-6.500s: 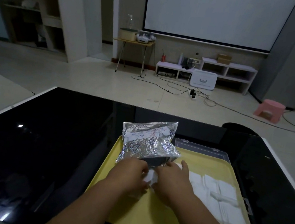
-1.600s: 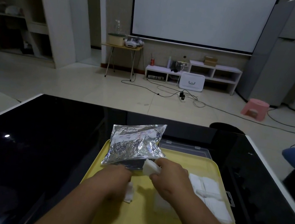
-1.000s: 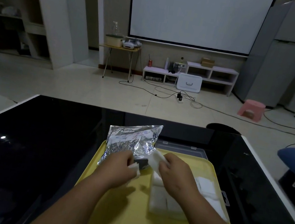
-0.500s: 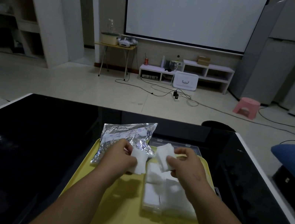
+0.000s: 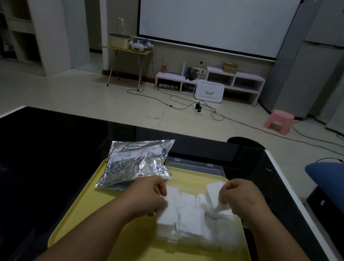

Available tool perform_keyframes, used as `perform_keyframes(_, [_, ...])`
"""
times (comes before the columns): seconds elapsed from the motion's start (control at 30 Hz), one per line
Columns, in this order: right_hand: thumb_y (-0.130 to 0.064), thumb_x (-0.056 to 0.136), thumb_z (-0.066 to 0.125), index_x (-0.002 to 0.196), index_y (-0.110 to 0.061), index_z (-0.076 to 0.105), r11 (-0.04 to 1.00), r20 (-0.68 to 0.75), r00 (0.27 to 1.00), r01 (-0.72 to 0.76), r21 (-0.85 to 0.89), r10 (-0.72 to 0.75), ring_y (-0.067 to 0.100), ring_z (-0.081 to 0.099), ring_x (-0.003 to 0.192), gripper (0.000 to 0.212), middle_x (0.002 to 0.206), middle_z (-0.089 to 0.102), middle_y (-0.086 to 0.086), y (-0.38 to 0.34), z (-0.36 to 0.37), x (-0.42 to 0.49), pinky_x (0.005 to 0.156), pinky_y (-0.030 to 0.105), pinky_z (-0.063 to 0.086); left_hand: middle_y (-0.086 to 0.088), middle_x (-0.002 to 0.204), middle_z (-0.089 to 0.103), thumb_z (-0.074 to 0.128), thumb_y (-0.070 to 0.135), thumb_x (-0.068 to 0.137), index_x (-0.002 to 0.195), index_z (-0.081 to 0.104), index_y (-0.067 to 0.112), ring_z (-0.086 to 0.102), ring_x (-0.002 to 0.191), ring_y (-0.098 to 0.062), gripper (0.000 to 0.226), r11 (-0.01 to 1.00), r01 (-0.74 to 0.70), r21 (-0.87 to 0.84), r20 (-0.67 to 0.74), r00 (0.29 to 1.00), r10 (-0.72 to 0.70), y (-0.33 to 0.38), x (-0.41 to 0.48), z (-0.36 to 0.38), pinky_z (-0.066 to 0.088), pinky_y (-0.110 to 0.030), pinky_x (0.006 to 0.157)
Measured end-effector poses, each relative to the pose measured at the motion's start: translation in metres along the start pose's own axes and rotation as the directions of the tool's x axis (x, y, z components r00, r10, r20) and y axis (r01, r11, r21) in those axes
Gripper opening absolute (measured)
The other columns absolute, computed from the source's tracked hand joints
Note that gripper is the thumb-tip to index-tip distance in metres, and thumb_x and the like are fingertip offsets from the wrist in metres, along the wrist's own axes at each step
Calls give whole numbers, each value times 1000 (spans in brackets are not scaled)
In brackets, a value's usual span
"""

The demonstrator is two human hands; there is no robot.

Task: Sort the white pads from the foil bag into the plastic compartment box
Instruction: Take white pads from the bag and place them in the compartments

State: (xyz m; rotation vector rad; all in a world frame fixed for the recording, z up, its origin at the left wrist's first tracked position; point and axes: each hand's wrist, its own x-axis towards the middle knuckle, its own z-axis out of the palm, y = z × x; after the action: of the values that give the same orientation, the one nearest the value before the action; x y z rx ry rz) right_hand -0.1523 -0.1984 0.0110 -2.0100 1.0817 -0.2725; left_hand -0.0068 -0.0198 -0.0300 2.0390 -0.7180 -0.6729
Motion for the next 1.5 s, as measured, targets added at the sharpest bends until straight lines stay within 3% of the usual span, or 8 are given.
perform_keyframes(0.1, [5, 82, 63, 83, 5, 67, 985, 160, 978, -118, -122, 137, 20, 52, 57, 4, 77, 64, 15, 5, -4, 0, 51, 28, 45, -12, 83, 62, 65, -3, 77, 84, 58, 14, 58, 59, -21, 20, 998, 12, 57, 12, 1000, -13, 0, -1, 0, 53, -32, 56])
perform_keyframes(0.2, [1, 86, 62, 90, 1, 68, 949, 271, 938, -137, -284, 216, 21, 57, 63, 7, 81, 62, 15, 8, -2, -1, 67, 31, 52, -13, 87, 63, 66, -5, 77, 84, 59, 12, 62, 63, -24, 20, 994, 9, 107, 32, 999, -12, 1, -3, -1, 59, -38, 63])
perform_keyframes(0.33, [3, 86, 64, 97, 7, 71, 947, 290, 927, -157, -280, 239, 25, 58, 63, 13, 83, 63, 19, 13, 0, -1, 73, 36, 57, -10, 85, 66, 71, -1, 77, 86, 62, 12, 68, 64, -23, 18, 984, -24, 175, 51, 999, 15, 2, -4, 1, 62, -45, 67])
perform_keyframes(0.57, [2, 88, 64, 91, -4, 65, 935, 331, 914, -120, -332, 235, 23, 62, 67, 6, 83, 66, 15, 11, 10, -4, 75, 36, 60, 1, 86, 66, 75, 12, 78, 84, 63, 22, 68, 68, -15, 16, 944, -82, 321, 29, 997, 77, 3, -4, 9, 59, -32, 62])
perform_keyframes(0.7, [3, 86, 66, 89, -6, 66, 940, 325, 921, -105, -324, 215, 22, 64, 63, 10, 74, 67, 11, 13, 11, -2, 70, 35, 60, 7, 92, 64, 73, 19, 77, 85, 66, 27, 63, 79, -11, 14, 916, -87, 391, -16, 995, 101, 0, -2, 13, 53, -29, 66])
perform_keyframes(0.83, [0, 85, 66, 95, 1, 69, 947, 331, 924, -85, -309, 191, 27, 64, 69, 11, 90, 73, 20, 14, 10, 0, 73, 37, 59, 7, 89, 64, 68, 15, 77, 82, 64, 28, 61, 77, -11, 14, 918, -90, 387, -13, 995, 103, -1, -1, 14, 46, -24, 57])
perform_keyframes(1.1, [2, 85, 63, 82, -2, 60, 978, 331, 925, -148, -146, 189, 23, 54, 54, 6, 75, 57, 16, 17, -1, 4, 53, 28, 53, 8, 89, 63, 64, 13, 78, 82, 62, 28, 60, 79, -11, 16, 912, -88, 401, -26, 994, 108, -3, 0, 13, 49, -27, 63])
perform_keyframes(1.5, [4, 83, 68, 81, -5, 65, 980, 355, 915, -157, -125, 192, 24, 67, 67, 10, 79, 67, 14, 16, -3, -2, 59, 31, 58, 8, 90, 63, 62, 13, 82, 85, 65, 28, 61, 80, -11, 16, 881, -104, 462, -37, 990, 136, -1, 1, 13, 53, -29, 69])
